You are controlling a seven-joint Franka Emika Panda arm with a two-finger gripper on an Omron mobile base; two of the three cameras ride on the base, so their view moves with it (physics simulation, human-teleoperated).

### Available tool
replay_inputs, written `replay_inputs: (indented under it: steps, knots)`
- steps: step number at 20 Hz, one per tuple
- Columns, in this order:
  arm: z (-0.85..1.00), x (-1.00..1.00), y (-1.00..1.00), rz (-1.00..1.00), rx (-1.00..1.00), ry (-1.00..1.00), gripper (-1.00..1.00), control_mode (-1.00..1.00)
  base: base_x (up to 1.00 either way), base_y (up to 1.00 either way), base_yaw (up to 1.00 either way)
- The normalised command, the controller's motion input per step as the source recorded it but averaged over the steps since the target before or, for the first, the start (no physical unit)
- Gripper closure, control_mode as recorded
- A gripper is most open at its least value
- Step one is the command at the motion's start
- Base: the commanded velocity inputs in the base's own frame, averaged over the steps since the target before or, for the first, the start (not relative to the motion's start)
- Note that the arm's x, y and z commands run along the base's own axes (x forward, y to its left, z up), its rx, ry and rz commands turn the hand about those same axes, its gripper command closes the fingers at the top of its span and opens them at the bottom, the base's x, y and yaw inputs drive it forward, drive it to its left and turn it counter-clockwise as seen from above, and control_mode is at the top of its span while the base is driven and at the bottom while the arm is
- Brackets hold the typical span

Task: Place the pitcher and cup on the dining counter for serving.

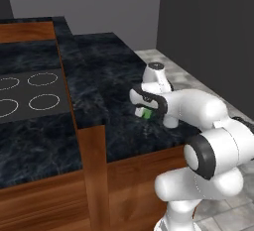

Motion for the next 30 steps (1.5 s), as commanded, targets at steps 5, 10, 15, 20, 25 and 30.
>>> replay_inputs:
  steps: [5,10,15,20,25,30]
  knots:
    - [-0.55,0.48,0.0,0.0,0.0,0.02,1.0,-1.0,0.0,0.0,0.0]
    - [-0.66,0.36,0.0,0.0,0.0,0.01,1.0,-1.0,0.0,0.0,0.0]
    - [-0.64,0.33,0.01,0.0,-0.04,0.0,1.0,-1.0,0.0,0.0,0.0]
    - [-0.29,0.11,0.0,0.0,-0.06,0.0,-1.0,-1.0,0.0,0.0,0.0]
    - [0.43,-0.02,0.07,0.0,0.0,0.0,-1.0,-1.0,0.0,0.0,0.0]
    - [0.98,-0.36,0.08,0.0,0.0,-0.01,-1.0,-1.0,0.0,0.0,0.0]
